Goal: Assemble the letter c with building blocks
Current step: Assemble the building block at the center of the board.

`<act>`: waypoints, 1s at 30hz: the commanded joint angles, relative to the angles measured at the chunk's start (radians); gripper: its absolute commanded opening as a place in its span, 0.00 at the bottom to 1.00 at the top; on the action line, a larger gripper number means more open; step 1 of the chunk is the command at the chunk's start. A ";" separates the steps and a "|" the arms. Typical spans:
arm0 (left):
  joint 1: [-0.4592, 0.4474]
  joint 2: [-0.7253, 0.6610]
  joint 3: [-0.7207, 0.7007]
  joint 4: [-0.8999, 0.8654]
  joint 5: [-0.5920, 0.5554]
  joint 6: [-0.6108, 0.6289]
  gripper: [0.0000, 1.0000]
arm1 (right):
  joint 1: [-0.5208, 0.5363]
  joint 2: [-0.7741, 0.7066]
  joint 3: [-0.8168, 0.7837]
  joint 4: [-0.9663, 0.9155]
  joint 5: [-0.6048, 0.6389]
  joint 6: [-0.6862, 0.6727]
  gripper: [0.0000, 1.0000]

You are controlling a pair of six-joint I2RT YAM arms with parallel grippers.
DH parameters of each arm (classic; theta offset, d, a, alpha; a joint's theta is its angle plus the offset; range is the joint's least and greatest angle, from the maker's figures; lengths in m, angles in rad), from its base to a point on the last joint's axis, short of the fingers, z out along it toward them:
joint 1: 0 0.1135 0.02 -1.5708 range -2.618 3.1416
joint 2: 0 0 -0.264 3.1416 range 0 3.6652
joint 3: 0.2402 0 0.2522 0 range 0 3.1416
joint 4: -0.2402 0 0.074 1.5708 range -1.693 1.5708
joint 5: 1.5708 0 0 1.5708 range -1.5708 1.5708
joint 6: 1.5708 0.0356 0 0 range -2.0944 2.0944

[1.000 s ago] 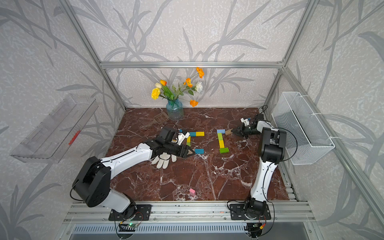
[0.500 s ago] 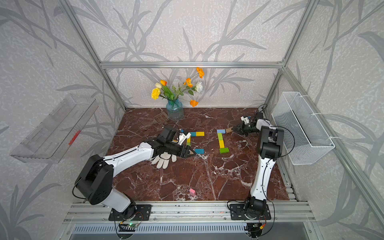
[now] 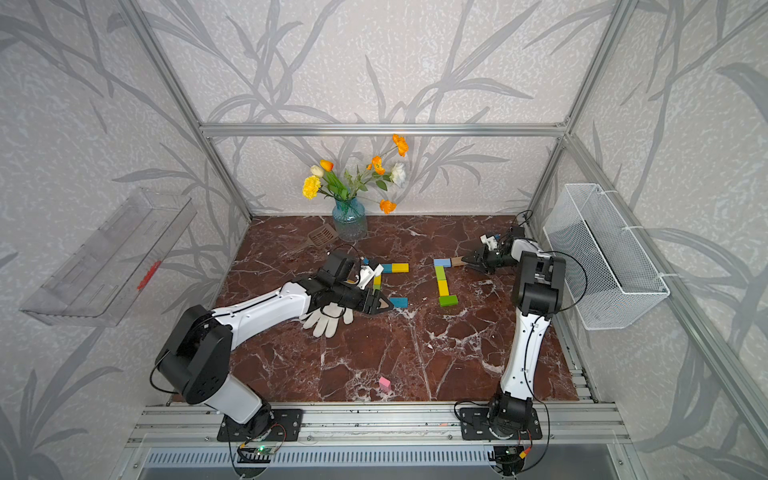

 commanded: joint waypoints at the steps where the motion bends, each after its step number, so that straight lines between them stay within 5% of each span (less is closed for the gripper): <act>1: 0.003 0.015 0.038 -0.016 0.019 0.016 0.65 | -0.007 0.021 0.028 -0.016 0.009 -0.019 0.35; 30: 0.004 0.021 0.044 -0.020 0.013 0.010 0.65 | -0.008 -0.063 0.031 -0.003 0.179 -0.020 0.48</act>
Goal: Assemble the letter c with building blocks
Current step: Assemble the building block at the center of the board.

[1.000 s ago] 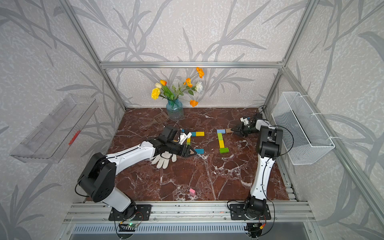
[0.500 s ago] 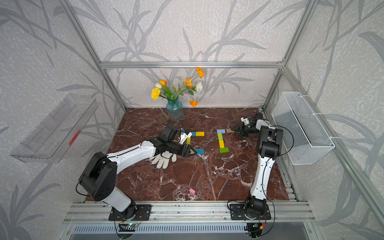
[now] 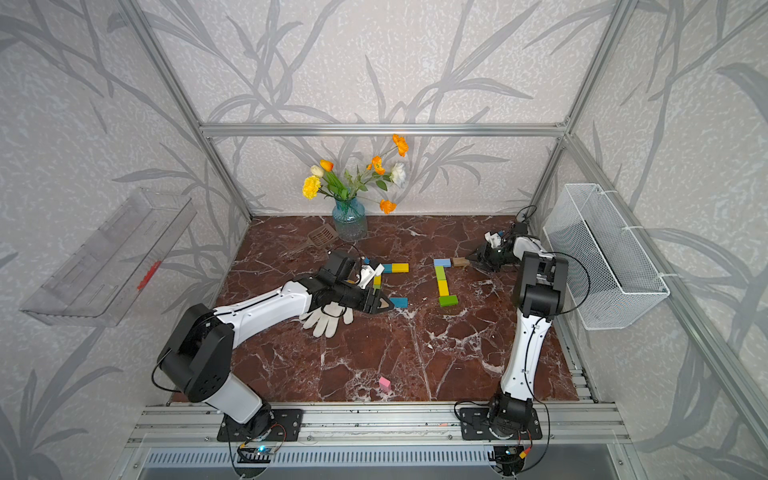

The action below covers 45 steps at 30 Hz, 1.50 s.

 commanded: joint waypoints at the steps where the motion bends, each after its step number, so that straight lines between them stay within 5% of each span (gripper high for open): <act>1: 0.003 0.014 0.033 -0.013 0.012 0.011 0.65 | -0.002 -0.021 0.025 -0.012 0.029 -0.005 0.48; 17: 0.004 0.027 0.041 -0.018 0.014 0.009 0.65 | 0.017 0.042 0.088 -0.041 0.002 -0.018 0.32; 45: 0.004 0.045 0.052 -0.027 0.021 0.009 0.65 | 0.022 0.106 0.132 -0.073 -0.039 -0.024 0.30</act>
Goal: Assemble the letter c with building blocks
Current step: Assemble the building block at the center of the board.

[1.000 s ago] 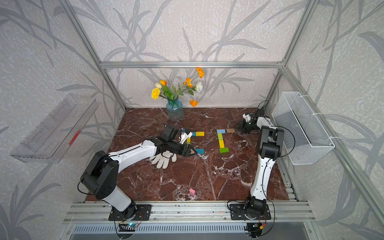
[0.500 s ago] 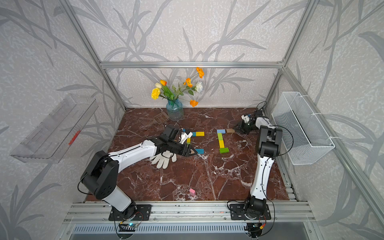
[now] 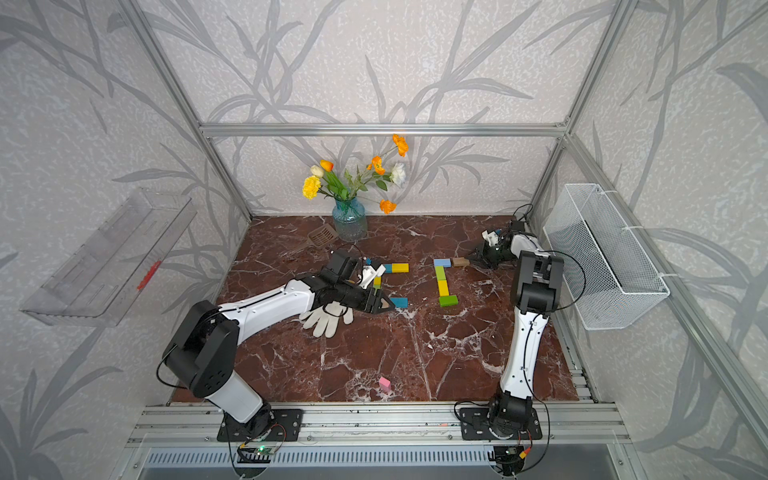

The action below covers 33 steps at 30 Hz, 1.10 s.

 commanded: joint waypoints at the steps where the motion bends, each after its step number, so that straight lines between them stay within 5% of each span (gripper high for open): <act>1: 0.003 0.015 0.035 -0.015 0.012 0.009 0.65 | 0.005 0.034 0.024 -0.023 -0.016 -0.012 0.30; 25: 0.004 0.021 0.041 -0.020 0.014 0.010 0.65 | 0.018 0.036 0.009 0.002 -0.035 0.008 0.30; 33: 0.004 0.001 0.031 -0.017 0.008 0.002 0.65 | 0.017 -0.040 -0.025 0.024 0.059 0.008 0.50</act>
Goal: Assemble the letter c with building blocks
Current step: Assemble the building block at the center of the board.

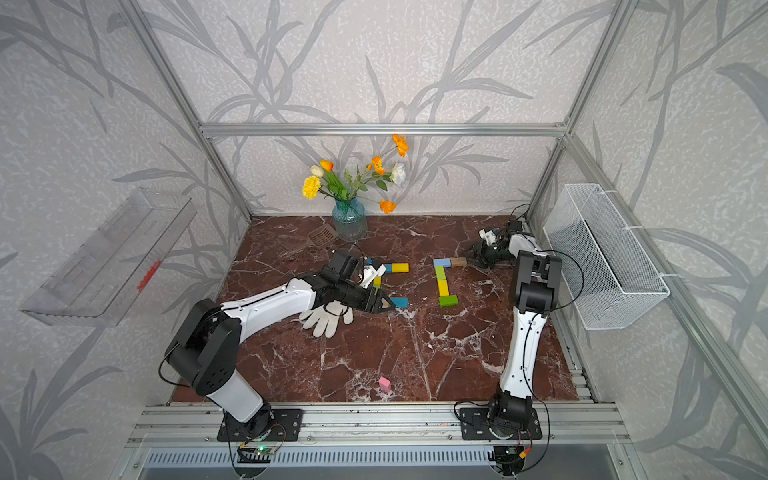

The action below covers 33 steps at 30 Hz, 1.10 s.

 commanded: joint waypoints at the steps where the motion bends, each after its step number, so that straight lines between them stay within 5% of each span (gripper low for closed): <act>1: 0.004 -0.020 0.014 -0.003 0.004 0.000 0.65 | 0.004 -0.059 -0.041 0.014 0.112 -0.004 0.52; 19: -0.009 -0.175 0.005 -0.279 -0.285 -0.080 0.62 | 0.031 -0.446 -0.386 -0.039 0.370 0.020 0.56; 33: -0.210 -0.320 -0.004 -0.521 -0.496 -0.123 0.65 | 0.168 -0.813 -0.626 -0.213 0.487 -0.002 0.65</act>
